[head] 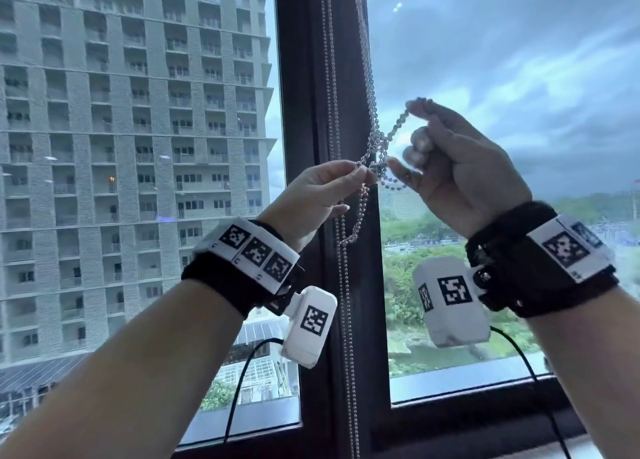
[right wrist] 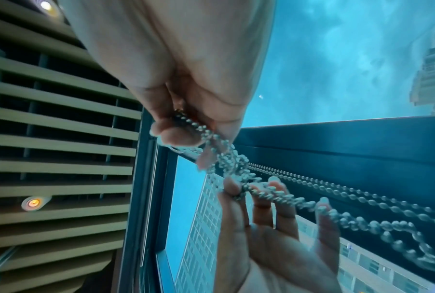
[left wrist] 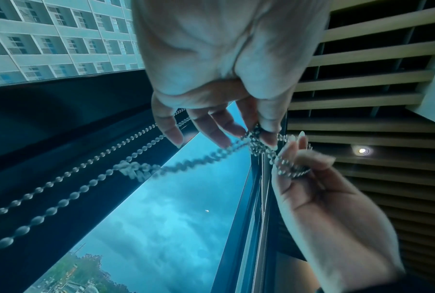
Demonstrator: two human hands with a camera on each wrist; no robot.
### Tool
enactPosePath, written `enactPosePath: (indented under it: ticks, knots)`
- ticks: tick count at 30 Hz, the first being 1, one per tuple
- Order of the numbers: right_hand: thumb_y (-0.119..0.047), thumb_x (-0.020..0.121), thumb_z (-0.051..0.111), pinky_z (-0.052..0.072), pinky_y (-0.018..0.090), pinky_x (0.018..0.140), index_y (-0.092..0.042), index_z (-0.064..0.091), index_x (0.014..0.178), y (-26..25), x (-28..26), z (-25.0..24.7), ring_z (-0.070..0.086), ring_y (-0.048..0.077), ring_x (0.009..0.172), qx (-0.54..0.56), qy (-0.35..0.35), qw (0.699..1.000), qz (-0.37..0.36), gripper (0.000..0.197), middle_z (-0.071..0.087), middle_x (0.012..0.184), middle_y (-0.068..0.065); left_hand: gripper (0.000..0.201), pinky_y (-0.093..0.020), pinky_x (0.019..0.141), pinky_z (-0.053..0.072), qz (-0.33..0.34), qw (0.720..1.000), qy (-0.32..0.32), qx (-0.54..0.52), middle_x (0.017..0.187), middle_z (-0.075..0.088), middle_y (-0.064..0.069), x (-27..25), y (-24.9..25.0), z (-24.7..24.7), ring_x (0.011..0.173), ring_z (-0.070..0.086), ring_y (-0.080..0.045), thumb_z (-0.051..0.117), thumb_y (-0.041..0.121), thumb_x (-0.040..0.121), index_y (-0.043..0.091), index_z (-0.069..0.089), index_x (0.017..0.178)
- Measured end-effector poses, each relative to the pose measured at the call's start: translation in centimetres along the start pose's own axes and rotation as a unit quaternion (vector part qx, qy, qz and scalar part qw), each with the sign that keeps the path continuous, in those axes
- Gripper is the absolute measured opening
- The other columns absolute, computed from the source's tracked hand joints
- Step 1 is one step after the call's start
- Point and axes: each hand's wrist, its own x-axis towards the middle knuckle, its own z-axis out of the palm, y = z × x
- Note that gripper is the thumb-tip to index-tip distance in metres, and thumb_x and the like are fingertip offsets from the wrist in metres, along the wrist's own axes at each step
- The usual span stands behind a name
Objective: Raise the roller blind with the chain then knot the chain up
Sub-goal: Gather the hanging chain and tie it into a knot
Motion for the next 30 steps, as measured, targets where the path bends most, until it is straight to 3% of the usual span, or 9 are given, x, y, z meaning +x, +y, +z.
enactPosePath:
  ticks: [2, 7, 10, 15, 17, 20, 23, 25, 30]
  knots:
    - [-0.015, 0.098, 0.037, 0.053, 0.038, 0.081, -0.014, 0.057, 0.118, -0.3, 0.3, 0.6, 0.047, 0.011, 0.058, -0.034, -0.047, 0.998, 0.007, 0.029, 0.049, 0.063, -0.004, 0.017, -0.039, 0.092, 0.036, 0.003, 1.0, 0.01, -0.005, 0.087, 0.063, 0.018, 0.1, -0.5, 0.2, 0.089, 0.053, -0.004, 0.055, 0.038, 0.087, 0.032, 0.07, 0.089]
    - [-0.006, 0.098, 0.033, 0.054, 0.033, 0.079, -0.015, 0.044, 0.136, 0.1, 0.8, 1.7, 0.047, 0.01, 0.057, 0.007, -0.056, 0.998, -0.009, 0.04, 0.053, 0.07, -0.002, 0.013, -0.04, 0.094, 0.036, 0.007, 0.998, 0.017, -0.059, 0.09, 0.062, 0.018, 0.3, -0.4, 0.3, 0.089, 0.054, -0.002, 0.056, 0.037, 0.087, 0.033, 0.069, 0.088]
    - [-0.006, 0.098, 0.034, 0.052, 0.023, 0.065, -0.014, 0.045, 0.136, 0.3, 0.9, 1.5, 0.042, 0.007, 0.049, 0.075, -0.024, 0.997, 0.006, 0.04, 0.05, 0.069, -0.001, 0.02, -0.039, 0.094, 0.034, 0.009, 0.996, 0.007, -0.091, 0.085, 0.065, 0.024, 0.3, -0.3, 0.5, 0.094, 0.053, -0.002, 0.052, 0.034, 0.087, 0.035, 0.071, 0.079]
    - [-0.004, 0.097, 0.033, 0.025, 0.008, 0.037, -0.014, 0.044, 0.136, -0.2, 0.7, 0.9, 0.027, 0.002, 0.042, 0.11, -0.029, 0.991, 0.064, 0.042, 0.043, 0.067, -0.006, 0.026, -0.045, 0.102, 0.029, 0.004, 0.977, -0.015, -0.212, 0.077, 0.064, 0.014, 0.1, -0.5, -0.4, 0.08, 0.058, -0.003, 0.045, 0.024, 0.093, 0.027, 0.059, 0.071]
    - [-0.007, 0.098, 0.032, 0.018, 0.009, 0.034, -0.014, 0.048, 0.132, -0.6, 0.1, 0.4, 0.023, 0.003, 0.04, 0.075, -0.064, 0.991, 0.09, 0.038, 0.041, 0.064, -0.008, 0.026, -0.048, 0.108, 0.024, 0.002, 0.96, 0.036, -0.279, 0.072, 0.065, 0.012, 0.2, -0.9, -1.9, 0.081, 0.059, -0.005, 0.042, 0.023, 0.091, 0.025, 0.055, 0.068]
    - [-0.023, 0.099, 0.036, 0.011, 0.016, 0.035, -0.015, 0.061, 0.109, -0.6, -1.0, -0.9, 0.016, 0.004, 0.041, -0.023, -0.078, 0.989, 0.122, 0.028, 0.027, 0.056, -0.008, 0.025, -0.047, 0.108, 0.024, -0.009, 0.96, 0.078, -0.27, 0.073, 0.061, 0.011, -0.1, -1.3, -3.5, 0.082, 0.058, -0.006, 0.04, 0.021, 0.091, 0.023, 0.052, 0.069]
    - [-0.027, 0.098, 0.038, 0.016, 0.018, 0.033, -0.015, 0.061, 0.085, 1.0, -2.3, -2.1, 0.019, 0.005, 0.04, -0.131, -0.076, 0.976, 0.154, 0.028, 0.022, 0.056, -0.007, 0.025, -0.046, 0.106, 0.027, -0.018, 0.969, 0.081, -0.231, 0.071, 0.064, 0.012, -0.5, -1.4, -4.0, 0.085, 0.059, -0.007, 0.042, 0.022, 0.093, 0.023, 0.055, 0.072]
    - [-0.027, 0.096, 0.04, 0.02, 0.017, 0.032, -0.015, 0.058, 0.079, 2.9, -3.4, -2.5, 0.022, 0.006, 0.039, -0.17, -0.091, 0.964, 0.184, 0.027, 0.026, 0.055, -0.006, 0.025, -0.047, 0.104, 0.031, -0.016, 0.977, 0.085, -0.194, 0.073, 0.066, 0.012, -0.7, -1.4, -3.8, 0.085, 0.062, -0.007, 0.048, 0.023, 0.093, 0.023, 0.06, 0.071]
    - [-0.028, 0.092, 0.043, 0.014, 0.014, 0.032, -0.013, 0.051, 0.073, 7.3, -5.4, -2.0, 0.019, 0.006, 0.035, -0.183, -0.09, 0.959, 0.195, 0.025, 0.027, 0.047, -0.006, 0.011, -0.044, 0.101, 0.038, 0.004, 0.989, 0.096, -0.111, 0.08, 0.068, 0.009, -0.8, -1.1, -2.5, 0.085, 0.064, -0.009, 0.062, 0.022, 0.086, 0.024, 0.062, 0.076]
